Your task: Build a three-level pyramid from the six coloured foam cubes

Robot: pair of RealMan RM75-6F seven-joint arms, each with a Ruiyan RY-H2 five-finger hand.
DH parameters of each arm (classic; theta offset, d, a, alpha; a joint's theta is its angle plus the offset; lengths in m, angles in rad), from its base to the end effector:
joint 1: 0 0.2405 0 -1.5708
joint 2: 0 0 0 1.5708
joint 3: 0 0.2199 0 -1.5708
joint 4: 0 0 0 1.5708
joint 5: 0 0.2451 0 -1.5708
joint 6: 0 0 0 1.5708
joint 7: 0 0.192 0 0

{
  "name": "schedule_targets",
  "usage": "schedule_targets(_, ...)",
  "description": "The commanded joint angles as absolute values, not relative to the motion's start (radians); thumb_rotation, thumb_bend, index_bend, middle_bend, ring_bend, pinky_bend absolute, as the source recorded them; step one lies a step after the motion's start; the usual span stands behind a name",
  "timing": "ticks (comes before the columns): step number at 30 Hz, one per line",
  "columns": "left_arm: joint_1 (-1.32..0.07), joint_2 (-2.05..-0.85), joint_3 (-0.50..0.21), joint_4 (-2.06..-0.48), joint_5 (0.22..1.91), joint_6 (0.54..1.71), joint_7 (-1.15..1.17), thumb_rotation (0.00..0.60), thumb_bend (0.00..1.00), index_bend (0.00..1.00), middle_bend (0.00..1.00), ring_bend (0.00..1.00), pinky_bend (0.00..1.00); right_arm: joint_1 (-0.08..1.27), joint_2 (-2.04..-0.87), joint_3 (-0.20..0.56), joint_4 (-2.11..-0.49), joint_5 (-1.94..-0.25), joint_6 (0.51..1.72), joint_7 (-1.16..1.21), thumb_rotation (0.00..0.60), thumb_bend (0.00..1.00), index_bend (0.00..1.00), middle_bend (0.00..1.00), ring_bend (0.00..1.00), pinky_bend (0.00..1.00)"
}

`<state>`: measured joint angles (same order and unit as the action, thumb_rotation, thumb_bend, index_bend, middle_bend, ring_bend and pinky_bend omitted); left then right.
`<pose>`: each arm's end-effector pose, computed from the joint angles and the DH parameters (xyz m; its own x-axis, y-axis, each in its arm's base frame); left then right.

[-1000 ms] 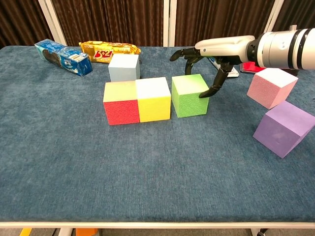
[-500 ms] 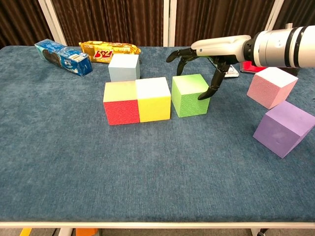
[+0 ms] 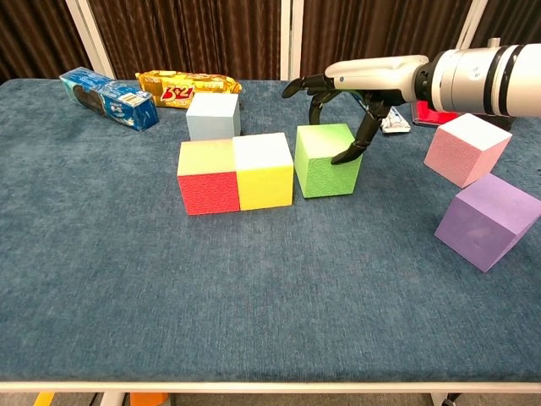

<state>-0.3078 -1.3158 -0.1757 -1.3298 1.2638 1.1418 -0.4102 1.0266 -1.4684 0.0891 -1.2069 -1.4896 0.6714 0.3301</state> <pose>-0.3206 0.3294 0.0679 -0.0069 0.0831 0.9965 0.9945 0.1050 -0.0019 -0.0798 -0.4238 -0.0739 0.5174 -0.3967 0.7582 -0.7666 -0.6086 0.2048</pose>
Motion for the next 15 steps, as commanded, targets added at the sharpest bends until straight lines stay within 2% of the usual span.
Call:
schedule_targets(1,-0.308,-1.315,-0.176,-1.331,1.264,1.141,-0.411,0.600,0.09,0.08,0.09,0.01,0.13,1.027,-1.465,0.088,-1.211,-1.492,0.673,0.332,0.600,0.15,0.00,0.42,0.00,0.00)
schedule_targets(15,-0.313,-1.310,-0.179,-1.328,1.256,1.124,-0.408,0.600,0.09,0.08,0.09,0.01,0.13,1.031,-1.480,0.085,-1.197,-1.501,0.683,0.359,0.600,0.15,0.00,0.41,0.00,0.00)
